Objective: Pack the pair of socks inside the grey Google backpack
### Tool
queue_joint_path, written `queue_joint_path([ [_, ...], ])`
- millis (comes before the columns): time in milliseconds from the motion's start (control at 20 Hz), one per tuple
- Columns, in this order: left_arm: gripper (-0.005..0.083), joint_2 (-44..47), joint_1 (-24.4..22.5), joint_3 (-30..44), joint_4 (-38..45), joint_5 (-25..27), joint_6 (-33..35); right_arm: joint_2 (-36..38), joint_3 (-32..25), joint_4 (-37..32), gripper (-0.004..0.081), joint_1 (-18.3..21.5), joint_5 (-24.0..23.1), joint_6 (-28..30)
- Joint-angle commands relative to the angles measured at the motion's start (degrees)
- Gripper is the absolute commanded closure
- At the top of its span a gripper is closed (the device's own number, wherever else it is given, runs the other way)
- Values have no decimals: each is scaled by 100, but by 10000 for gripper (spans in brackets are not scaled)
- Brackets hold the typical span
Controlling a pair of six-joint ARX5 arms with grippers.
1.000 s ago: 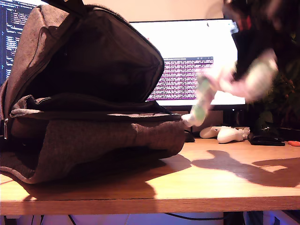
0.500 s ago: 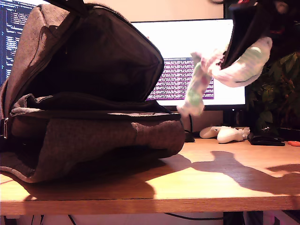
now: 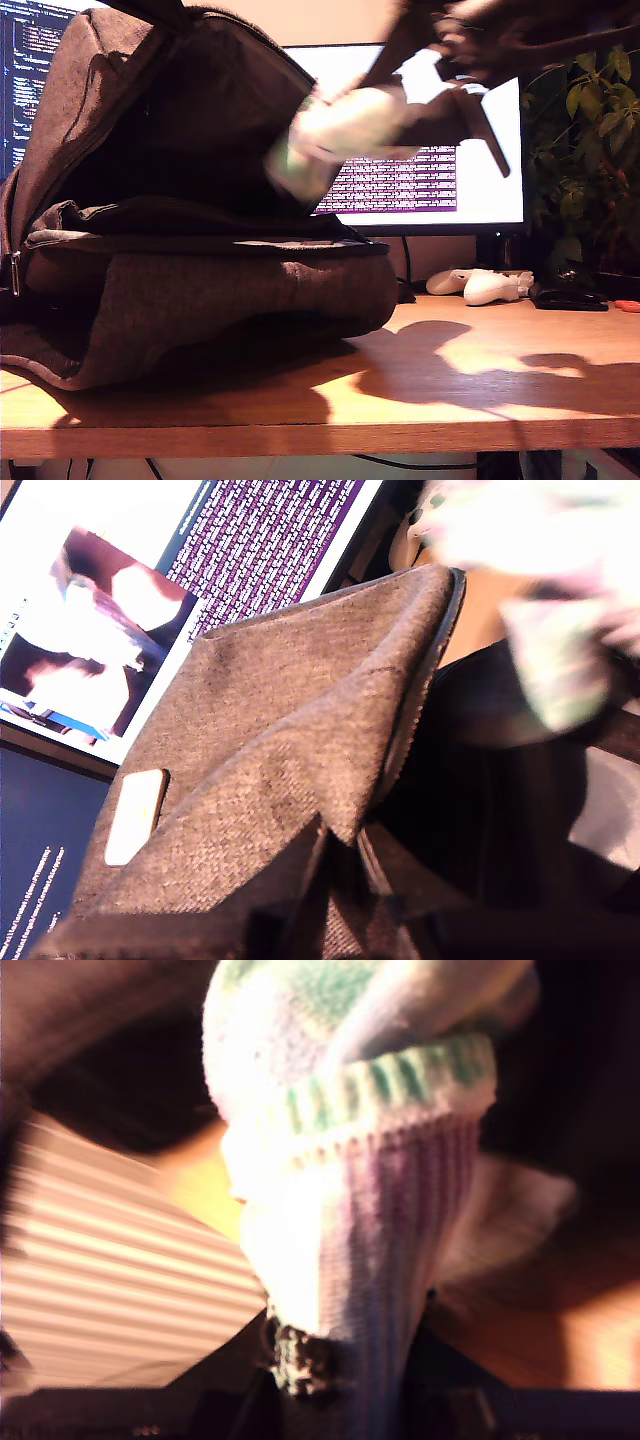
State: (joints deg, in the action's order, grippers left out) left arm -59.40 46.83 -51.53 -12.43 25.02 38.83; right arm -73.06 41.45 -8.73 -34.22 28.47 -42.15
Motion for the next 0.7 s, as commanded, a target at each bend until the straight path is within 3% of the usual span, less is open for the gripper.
queue_joint_path([
  [0,795,-15,-22,-212,192,-24,0,-417,-20,-564,783,-63,109,-260],
  [200,795,-15,-22,-236,190,-68,0,-1174,-20,-1985,783,-385,116,-964],
  [400,795,-15,-22,-256,151,-127,-46,-1829,37,-3093,783,-553,90,-1213],
  [650,795,-15,-22,-282,-4,-291,-155,-2422,815,-3204,783,-553,107,-1016],
])
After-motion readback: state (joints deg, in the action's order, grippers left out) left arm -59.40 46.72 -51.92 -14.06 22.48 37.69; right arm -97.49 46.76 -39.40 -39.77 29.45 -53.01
